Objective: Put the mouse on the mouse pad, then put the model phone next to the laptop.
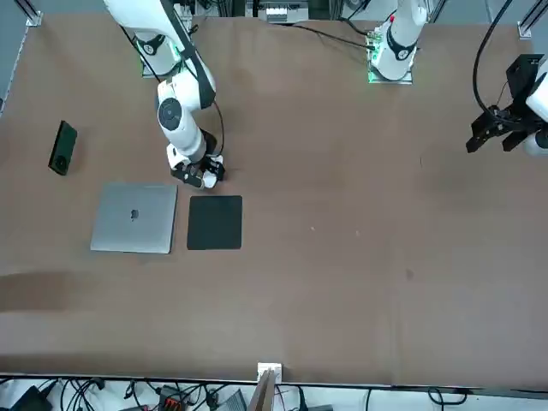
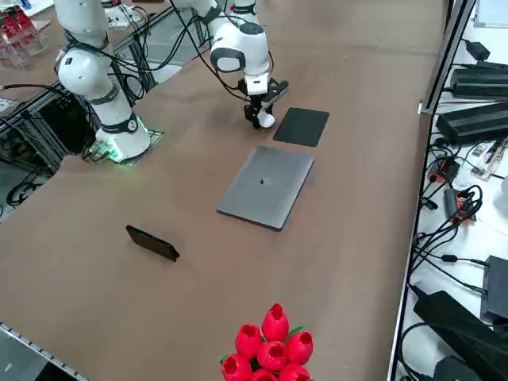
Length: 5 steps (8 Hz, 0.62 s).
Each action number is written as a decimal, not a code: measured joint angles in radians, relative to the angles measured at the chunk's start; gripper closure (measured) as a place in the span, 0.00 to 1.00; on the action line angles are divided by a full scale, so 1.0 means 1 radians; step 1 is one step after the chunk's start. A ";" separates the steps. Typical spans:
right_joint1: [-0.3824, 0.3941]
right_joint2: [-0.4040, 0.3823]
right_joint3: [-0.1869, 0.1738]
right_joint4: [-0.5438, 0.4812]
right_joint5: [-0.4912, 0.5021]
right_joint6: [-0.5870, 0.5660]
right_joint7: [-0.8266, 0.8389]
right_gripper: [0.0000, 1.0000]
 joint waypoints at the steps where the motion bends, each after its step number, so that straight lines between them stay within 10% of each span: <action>1: 0.000 -0.004 -0.008 0.030 -0.004 -0.050 -0.005 0.21; 5: -0.014 0.019 -0.100 0.413 -0.135 -0.554 -0.130 0.21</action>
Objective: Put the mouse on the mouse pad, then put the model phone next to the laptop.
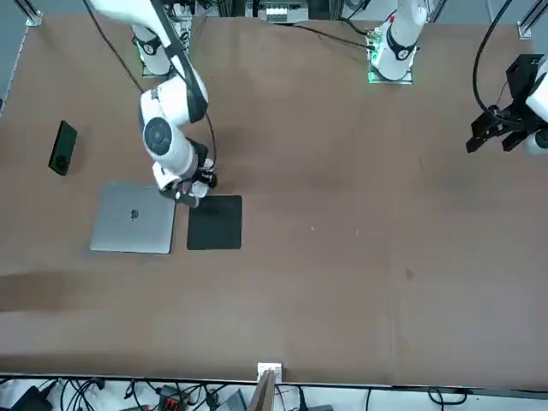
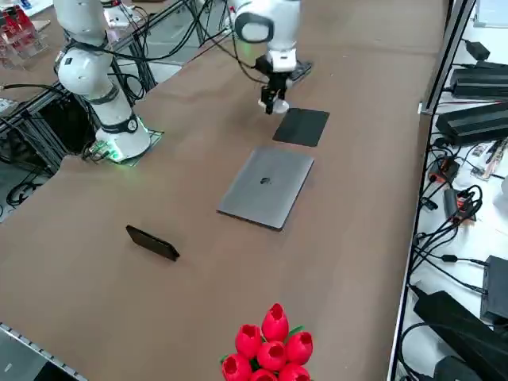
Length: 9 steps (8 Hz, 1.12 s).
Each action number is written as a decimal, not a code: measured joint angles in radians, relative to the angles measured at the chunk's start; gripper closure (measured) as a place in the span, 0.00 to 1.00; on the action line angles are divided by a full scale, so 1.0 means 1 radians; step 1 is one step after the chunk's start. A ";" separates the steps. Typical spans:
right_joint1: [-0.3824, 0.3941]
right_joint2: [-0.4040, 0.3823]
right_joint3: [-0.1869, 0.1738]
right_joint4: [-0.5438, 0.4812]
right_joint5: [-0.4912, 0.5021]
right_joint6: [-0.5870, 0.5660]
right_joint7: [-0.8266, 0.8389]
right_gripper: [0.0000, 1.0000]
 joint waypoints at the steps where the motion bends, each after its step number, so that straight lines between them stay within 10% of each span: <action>1: -0.012 0.057 -0.004 0.079 -0.027 -0.020 -0.048 0.21; 5: -0.018 0.308 0.001 0.320 -0.038 -0.015 -0.095 0.21; 9: -0.010 0.332 0.013 0.345 -0.039 -0.012 -0.180 0.21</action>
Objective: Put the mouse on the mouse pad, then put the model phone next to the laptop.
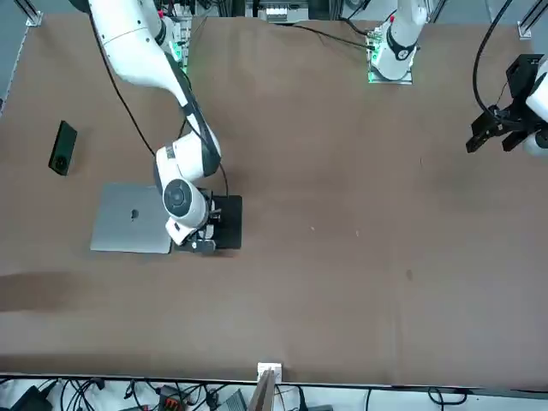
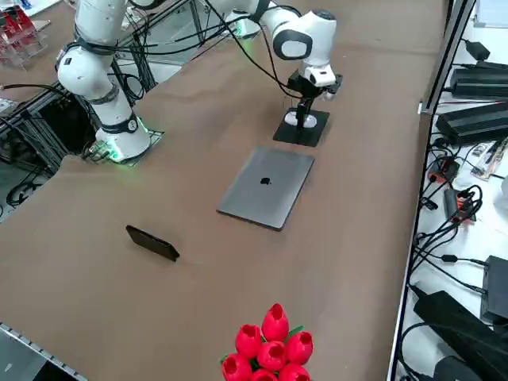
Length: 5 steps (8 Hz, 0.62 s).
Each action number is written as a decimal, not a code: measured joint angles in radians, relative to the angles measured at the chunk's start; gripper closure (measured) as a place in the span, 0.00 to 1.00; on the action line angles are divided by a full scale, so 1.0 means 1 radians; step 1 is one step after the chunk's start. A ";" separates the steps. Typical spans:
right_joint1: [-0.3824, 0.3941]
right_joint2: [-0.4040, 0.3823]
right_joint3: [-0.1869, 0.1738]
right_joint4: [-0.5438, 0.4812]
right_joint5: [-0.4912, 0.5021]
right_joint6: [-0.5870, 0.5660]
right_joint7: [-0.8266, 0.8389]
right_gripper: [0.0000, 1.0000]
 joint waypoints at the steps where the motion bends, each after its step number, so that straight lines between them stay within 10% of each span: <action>1: 0.001 0.000 0.000 0.000 0.000 0.000 -0.004 0.21; 5: 0.012 0.033 0.001 0.000 0.000 0.107 -0.006 0.20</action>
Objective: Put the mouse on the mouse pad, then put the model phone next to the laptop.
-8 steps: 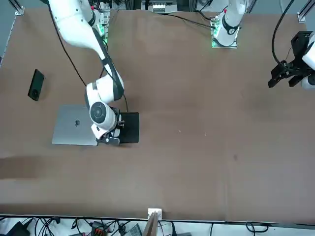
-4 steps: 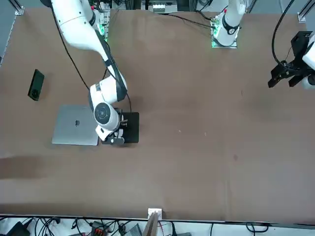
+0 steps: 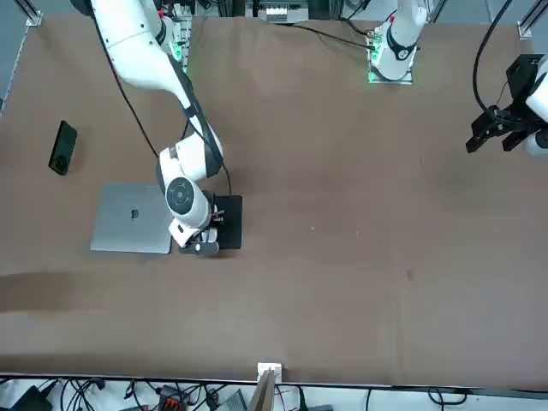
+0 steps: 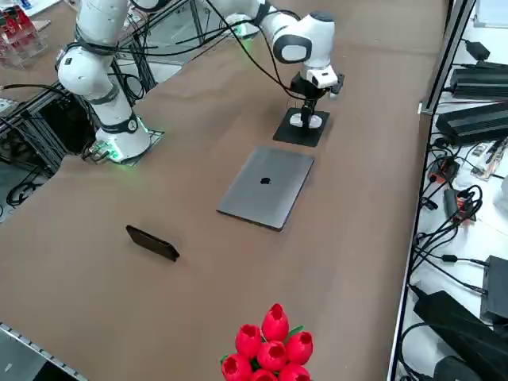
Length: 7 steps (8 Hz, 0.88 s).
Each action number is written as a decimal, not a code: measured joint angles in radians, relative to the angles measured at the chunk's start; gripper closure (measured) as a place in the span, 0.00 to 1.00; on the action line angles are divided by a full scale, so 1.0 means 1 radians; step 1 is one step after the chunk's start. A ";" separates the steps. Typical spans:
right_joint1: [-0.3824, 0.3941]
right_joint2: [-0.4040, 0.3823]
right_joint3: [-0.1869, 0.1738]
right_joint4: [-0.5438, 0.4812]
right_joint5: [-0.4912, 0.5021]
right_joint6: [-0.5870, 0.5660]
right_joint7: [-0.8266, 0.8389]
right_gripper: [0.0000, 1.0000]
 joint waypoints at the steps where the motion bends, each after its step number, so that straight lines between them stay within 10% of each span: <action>1: 0.002 0.004 0.000 0.000 0.000 0.005 0.000 0.07; 7: -0.022 -0.100 -0.016 0.044 0.044 -0.124 -0.006 0.00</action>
